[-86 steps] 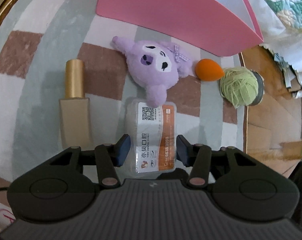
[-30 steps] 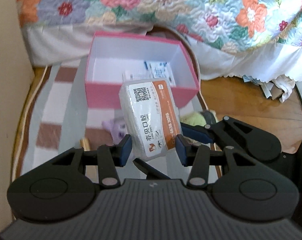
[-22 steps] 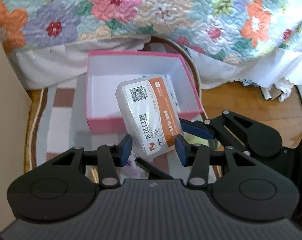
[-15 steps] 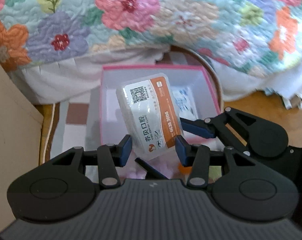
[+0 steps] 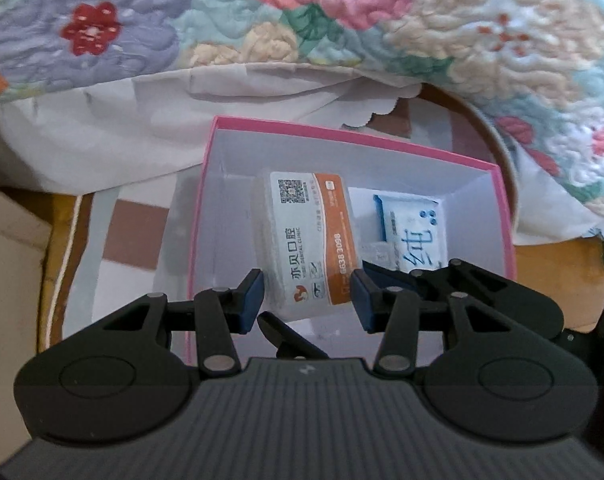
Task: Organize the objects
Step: 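Lift the white-orange package into the pink box and open the left tool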
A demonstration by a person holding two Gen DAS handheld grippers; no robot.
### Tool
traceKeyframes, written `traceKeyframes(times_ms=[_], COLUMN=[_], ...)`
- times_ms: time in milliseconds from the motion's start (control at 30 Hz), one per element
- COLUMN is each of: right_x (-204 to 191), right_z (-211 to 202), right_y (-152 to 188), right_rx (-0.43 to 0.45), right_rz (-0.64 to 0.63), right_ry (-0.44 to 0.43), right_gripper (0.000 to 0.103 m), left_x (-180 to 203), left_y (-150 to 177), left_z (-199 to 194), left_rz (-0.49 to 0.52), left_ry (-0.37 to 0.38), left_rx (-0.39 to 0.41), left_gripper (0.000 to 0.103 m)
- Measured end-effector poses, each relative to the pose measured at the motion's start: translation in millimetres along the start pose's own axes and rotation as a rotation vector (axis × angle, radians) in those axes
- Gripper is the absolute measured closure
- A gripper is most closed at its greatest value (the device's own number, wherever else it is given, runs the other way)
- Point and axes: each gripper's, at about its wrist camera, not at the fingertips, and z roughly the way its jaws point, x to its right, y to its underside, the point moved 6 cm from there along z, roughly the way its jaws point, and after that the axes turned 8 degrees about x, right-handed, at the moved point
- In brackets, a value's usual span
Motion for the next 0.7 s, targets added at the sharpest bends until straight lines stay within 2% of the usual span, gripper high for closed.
traceKeyframes(times_ms=[200, 233, 267, 367, 500, 700], right_x=[40, 44, 52, 47, 50, 52], right_z=[48, 53, 64, 64, 70, 75], right_y=[6, 7, 8, 16, 21, 24], right_rx=[-0.099, -0.079, -0.092, -0.108, -0.131, -0.186], right_rz=[0.193, 0.246, 0.259, 0.271, 0.279, 0.274], right_ry=[-0.076, -0.062, -0.065, -0.056, -0.054, -0.035], right_gripper=[0.035, 0.035, 0.035, 0.035, 0.036, 0.035], left_x=[-5, -6, -6, -3, -6, -13], left_y=[-3, -3, -3, 0, 3, 4], left_z=[45, 51, 56, 67, 79, 76], left_rz=[0.011, 0.010, 0.013, 0.041, 0.021, -0.036], left_ry=[-0.026, -0.029, -0.031, -0.049, -0.045, -0.034], left_rx=[-0.037, -0.045, -0.047, -0.054, -0.060, 0.012], left_gripper=[0.059, 0.059, 0.059, 0.060, 0.062, 0.065])
